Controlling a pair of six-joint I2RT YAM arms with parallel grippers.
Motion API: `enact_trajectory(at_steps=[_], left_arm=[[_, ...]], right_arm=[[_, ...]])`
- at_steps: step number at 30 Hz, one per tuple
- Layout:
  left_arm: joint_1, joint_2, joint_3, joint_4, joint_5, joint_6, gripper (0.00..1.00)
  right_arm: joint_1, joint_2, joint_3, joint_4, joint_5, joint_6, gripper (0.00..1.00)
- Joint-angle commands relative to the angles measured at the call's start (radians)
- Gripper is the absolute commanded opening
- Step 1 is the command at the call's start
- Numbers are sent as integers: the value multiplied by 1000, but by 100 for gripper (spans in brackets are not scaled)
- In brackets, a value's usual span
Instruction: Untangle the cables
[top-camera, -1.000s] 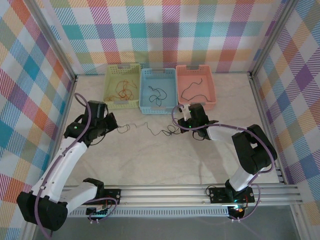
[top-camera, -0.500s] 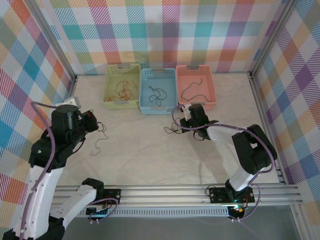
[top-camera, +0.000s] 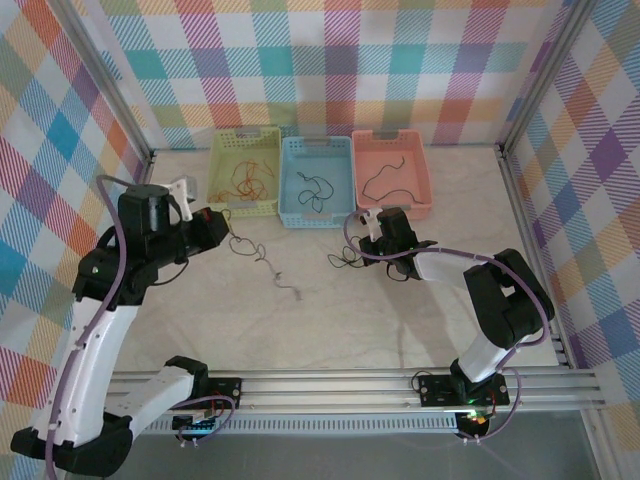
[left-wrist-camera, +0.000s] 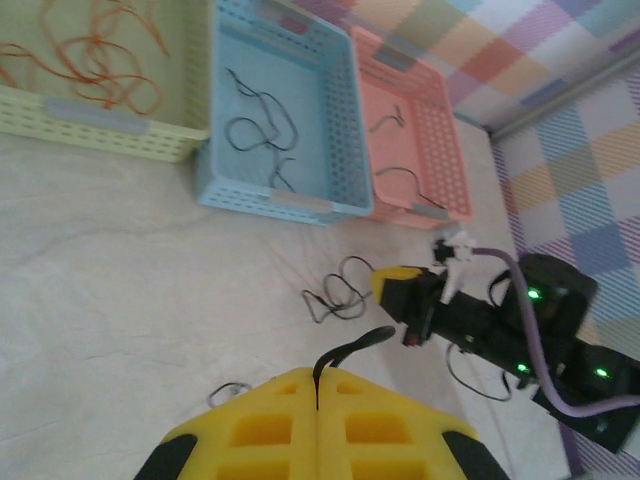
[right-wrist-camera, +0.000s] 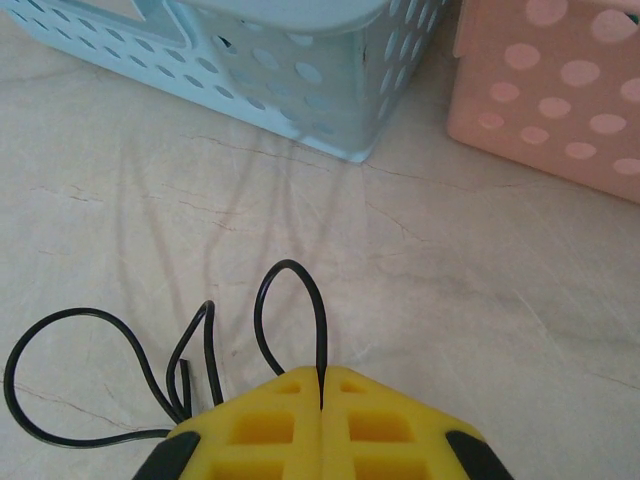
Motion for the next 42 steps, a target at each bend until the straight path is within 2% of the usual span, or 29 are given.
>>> enact_trajectory(at_steps=[1,5,10,19,26,30,34,42], left_arm=[[7,21,22,69,128,-4,0],[6,54,-13,80,143,-2,0],[6,68,-128,94,69,13,0],[-17,179,-410,312,115,-69,0],[-72,252,-455,378,96,-89,0],[-86,252,-404,379,121,-96,0],[-89,256,-258,338,151,-94,0],[-89,374,172,220,113,-73,0]], right_arm=[[5,-19,24,2,-25,14,0],[5,-31,11,29,-44,14,0],[5,-88,-50,135,-91,7,0],[10,-181,-160,322,-142,-3,0],[14,-174,-152,310,-140,-6,0],[14,-172,-147,303,-133,-5,0],[14,-168,-143,291,-124,-4,0],[14,-163,-135,276,-114,-5,0]])
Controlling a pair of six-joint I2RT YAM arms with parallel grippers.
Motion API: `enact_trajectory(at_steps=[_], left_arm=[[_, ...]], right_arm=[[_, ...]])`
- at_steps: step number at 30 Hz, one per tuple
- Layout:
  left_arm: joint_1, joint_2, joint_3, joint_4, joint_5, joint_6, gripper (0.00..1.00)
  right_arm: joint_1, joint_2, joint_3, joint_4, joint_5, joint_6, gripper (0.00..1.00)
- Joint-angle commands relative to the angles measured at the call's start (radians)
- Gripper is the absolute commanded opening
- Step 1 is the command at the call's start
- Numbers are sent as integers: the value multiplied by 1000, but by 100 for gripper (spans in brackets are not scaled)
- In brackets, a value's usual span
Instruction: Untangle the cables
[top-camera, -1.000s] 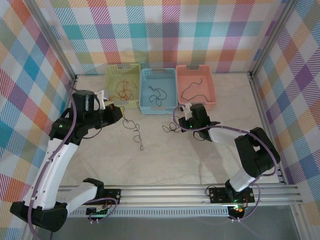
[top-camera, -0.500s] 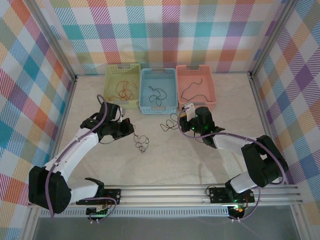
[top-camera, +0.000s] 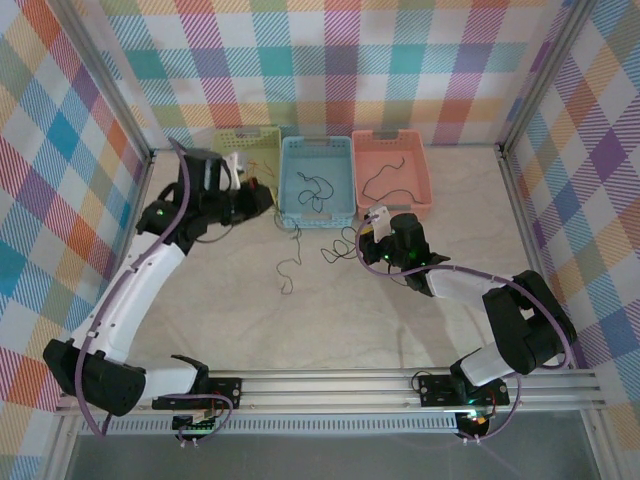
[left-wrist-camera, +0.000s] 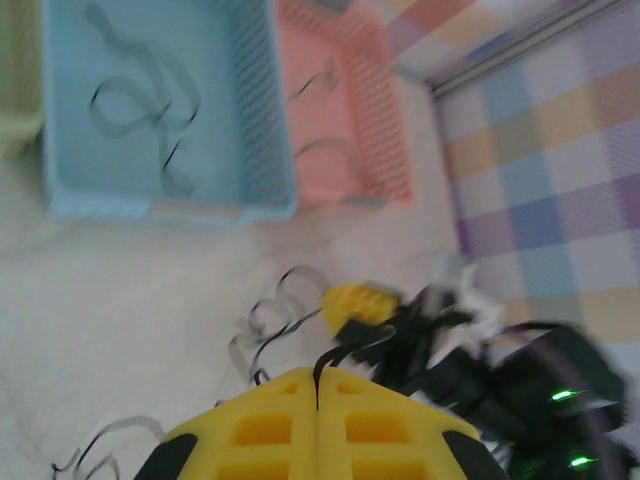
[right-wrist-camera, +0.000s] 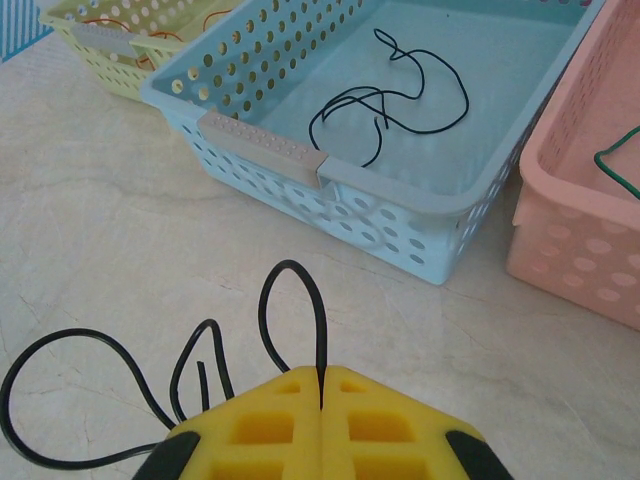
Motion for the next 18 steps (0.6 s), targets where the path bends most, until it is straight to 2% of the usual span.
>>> enact_trajectory(at_steps=[1,7,13,18], left_arm=[[-4,71,162,-65,-8,16,0],[22,275,519,-115,-1,17,0],[80,572,907,-175,15,4,0],[94,799,1086,-199,35,-15,0]], right_arm=[[8,0,18,2,5,-3,0],[8,6,23,-6,2,-3,0],[8,12,30,-15,-1,-2,0],[8,15,32,-17,-1,-3,0]])
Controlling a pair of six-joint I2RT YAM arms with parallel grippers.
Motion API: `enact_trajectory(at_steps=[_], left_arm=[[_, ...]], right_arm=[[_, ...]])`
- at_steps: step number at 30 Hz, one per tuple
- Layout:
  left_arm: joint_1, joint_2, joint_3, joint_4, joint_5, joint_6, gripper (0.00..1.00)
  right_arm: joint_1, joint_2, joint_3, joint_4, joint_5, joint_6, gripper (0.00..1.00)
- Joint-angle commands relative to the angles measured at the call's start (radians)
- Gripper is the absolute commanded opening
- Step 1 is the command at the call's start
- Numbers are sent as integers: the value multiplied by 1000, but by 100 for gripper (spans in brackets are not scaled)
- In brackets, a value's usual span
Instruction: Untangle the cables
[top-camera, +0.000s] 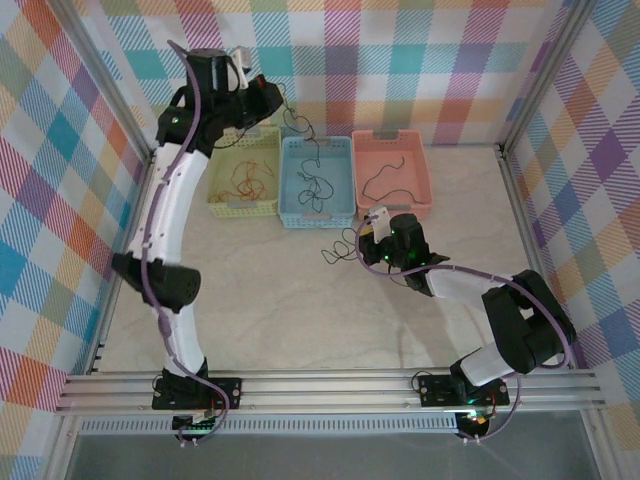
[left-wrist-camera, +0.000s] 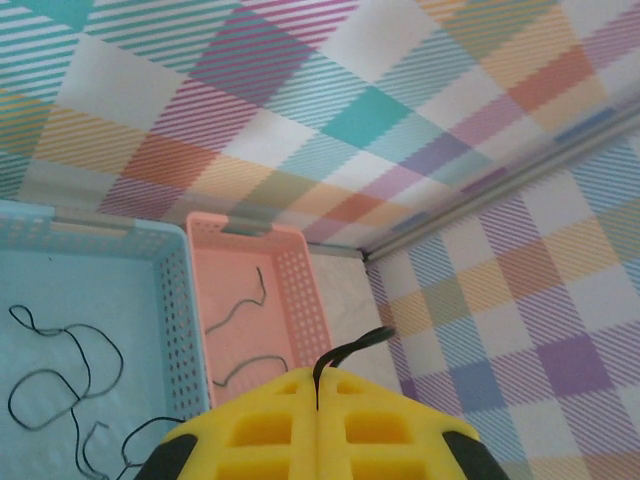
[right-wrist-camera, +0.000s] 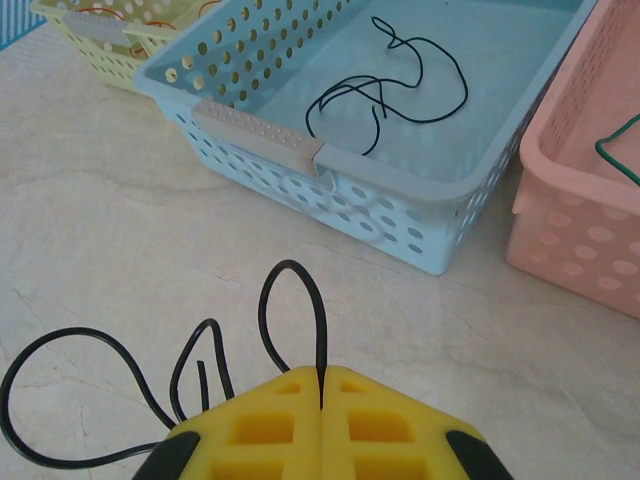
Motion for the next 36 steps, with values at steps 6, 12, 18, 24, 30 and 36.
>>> enact_trajectory(at_steps=[6,12,18,24,30,36], left_arm=[[-5,288,69,-67,81,26,26],[-39,270,28,-103,15,64,63],[-58,-30,-318,34,-24,51,74],[-95,-374,-826,216,-2,33,73],[-130,-623,-1267,367,58,-11,72],[-167,-697,-1462,427,148,-25,72]], right_arm=[[8,12,34,-5,-5,-3,0],[8,5,28,2,-4,-3,0],[9,6,27,11,-16,0,0],[14,1,21,29,-27,0,0],[21,-14,1,73,-52,-4,0],[44,-28,-23,133,-104,-35,0]])
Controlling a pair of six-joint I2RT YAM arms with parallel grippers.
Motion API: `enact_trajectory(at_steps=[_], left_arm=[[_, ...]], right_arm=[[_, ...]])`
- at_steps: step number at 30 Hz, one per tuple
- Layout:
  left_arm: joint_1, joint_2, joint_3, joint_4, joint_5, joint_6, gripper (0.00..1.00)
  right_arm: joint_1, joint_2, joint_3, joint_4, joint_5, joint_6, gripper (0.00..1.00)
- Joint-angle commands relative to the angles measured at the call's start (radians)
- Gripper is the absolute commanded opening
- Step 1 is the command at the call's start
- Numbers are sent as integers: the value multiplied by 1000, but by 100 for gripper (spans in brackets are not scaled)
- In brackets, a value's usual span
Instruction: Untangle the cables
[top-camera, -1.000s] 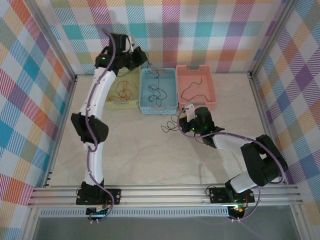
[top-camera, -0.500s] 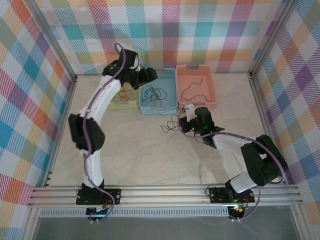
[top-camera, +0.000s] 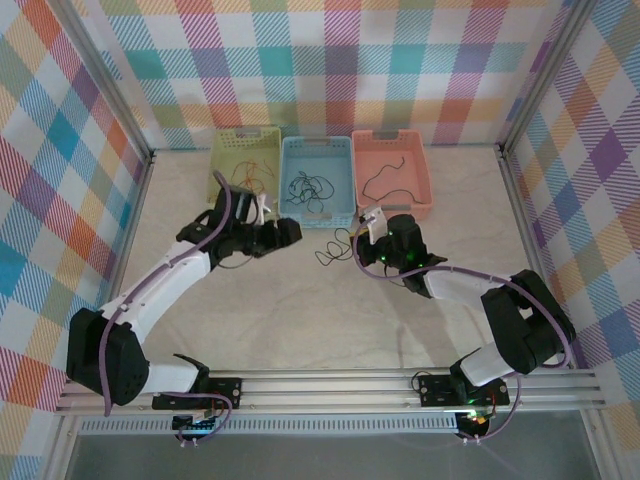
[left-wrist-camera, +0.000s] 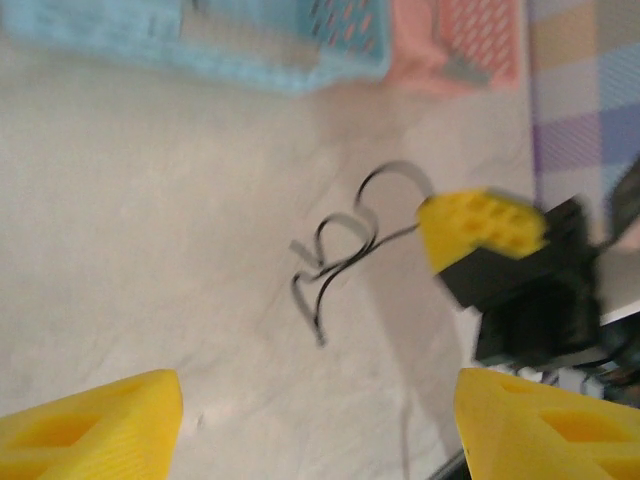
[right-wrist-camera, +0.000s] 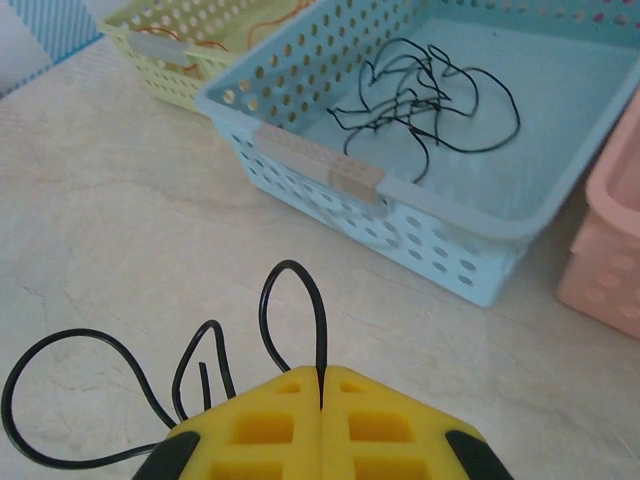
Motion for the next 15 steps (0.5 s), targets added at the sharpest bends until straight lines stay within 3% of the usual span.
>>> enact_trajectory(at_steps=[1,6,15], left_arm=[[-25,-32,-22,80,77,-6,72],[-65,18,-24,86,88,0,69],[-131,128,-73,135,74,-17,50]], right_arm=[[19,-30,-25,84,-63,-31,0],[44,-43,-40,119,-94,-68,0],[58,-57,-59,151,-102,-86,0]])
